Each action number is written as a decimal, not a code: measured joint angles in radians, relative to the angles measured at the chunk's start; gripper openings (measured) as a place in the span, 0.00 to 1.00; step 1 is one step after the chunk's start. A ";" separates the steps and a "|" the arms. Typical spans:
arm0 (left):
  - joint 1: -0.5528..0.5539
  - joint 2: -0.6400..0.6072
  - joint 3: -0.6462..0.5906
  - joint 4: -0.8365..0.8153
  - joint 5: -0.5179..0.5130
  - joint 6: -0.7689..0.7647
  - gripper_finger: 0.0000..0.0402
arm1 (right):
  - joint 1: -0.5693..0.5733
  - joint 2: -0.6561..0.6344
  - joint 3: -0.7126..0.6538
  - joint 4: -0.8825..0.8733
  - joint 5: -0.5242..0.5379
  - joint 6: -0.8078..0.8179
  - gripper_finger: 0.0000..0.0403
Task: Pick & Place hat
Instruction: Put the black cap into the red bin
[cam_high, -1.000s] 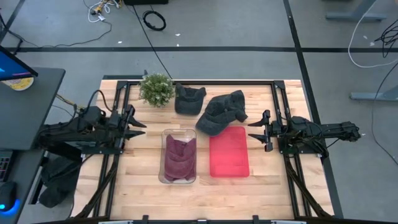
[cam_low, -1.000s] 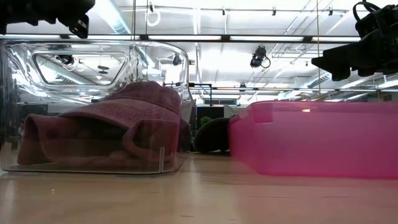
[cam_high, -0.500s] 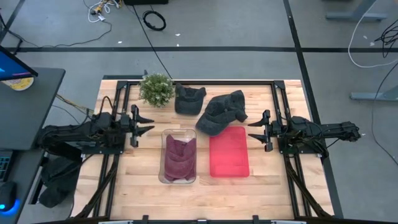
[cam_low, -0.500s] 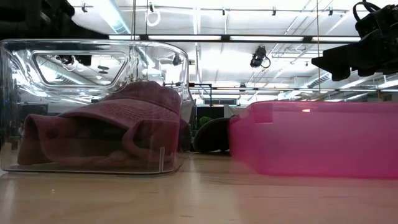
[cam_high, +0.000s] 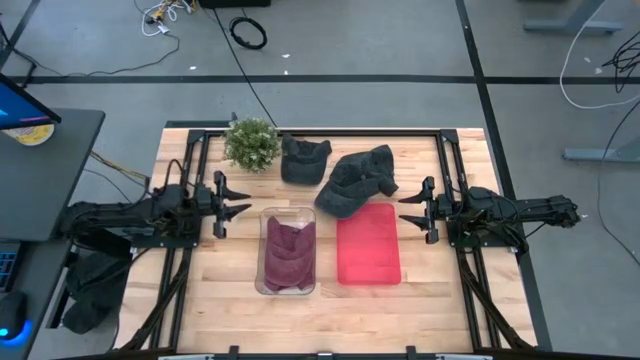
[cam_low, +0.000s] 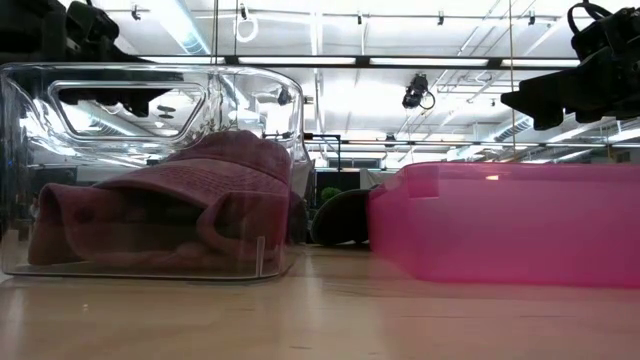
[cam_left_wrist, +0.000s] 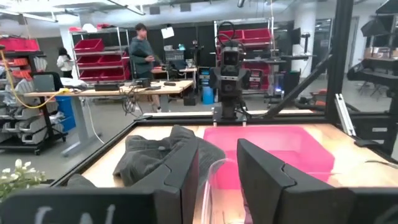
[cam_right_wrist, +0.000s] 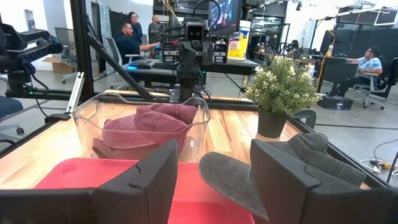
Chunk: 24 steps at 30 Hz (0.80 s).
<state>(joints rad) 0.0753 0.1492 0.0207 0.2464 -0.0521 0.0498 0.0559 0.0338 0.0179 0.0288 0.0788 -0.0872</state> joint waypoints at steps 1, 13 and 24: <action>0.000 0.000 -0.008 0.008 0.000 0.000 0.29 | 0.000 0.000 0.000 0.000 0.000 0.000 0.51; 0.000 0.001 -0.012 -0.041 0.004 0.021 0.29 | 0.000 0.000 0.000 0.000 0.000 0.000 0.51; 0.000 0.001 -0.012 -0.213 -0.023 0.049 0.29 | 0.000 0.000 0.000 0.000 0.000 0.000 0.51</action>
<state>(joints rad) 0.0756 0.1505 0.0090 0.0334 -0.0753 0.0990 0.0560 0.0339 0.0178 0.0288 0.0788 -0.0872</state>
